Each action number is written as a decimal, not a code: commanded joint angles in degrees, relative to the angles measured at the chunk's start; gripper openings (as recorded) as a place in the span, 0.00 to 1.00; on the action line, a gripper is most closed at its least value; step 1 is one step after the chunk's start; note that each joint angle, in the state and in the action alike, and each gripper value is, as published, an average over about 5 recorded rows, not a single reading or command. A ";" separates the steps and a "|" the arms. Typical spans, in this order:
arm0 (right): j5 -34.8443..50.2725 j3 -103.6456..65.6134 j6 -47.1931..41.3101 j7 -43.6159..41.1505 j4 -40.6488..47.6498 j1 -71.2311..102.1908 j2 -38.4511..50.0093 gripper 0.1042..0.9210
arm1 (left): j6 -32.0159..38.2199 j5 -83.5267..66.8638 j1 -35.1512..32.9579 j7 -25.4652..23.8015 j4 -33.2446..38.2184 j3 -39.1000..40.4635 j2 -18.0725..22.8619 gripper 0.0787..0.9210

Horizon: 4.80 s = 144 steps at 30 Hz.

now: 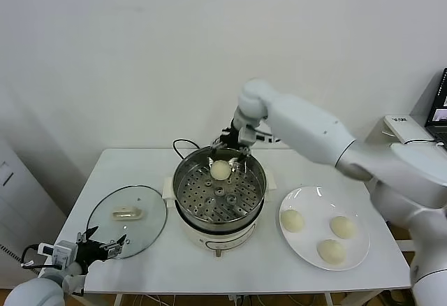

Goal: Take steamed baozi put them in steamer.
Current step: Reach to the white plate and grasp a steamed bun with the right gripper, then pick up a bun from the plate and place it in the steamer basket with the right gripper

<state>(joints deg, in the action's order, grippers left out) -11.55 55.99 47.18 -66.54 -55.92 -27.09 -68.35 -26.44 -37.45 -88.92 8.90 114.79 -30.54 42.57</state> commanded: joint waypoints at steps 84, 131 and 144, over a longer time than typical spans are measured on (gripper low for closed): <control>36.46 21.43 -49.44 9.78 -11.07 7.58 25.60 0.42 | -0.72 0.09 -0.05 0.41 1.16 -0.09 1.59 0.88; 68.57 29.85 -72.93 31.62 -24.16 -11.68 0.10 0.42 | -1.29 0.66 0.17 1.32 1.09 -0.12 1.64 0.88; 67.29 29.71 -75.37 35.90 -21.79 -6.20 -3.13 0.42 | -1.15 0.81 -0.54 1.31 1.28 -0.60 2.03 0.88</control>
<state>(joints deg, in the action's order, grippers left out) 55.60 85.83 -26.77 -33.25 -78.45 -36.26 -69.02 -27.65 -36.69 -89.35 10.24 116.10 -31.09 44.56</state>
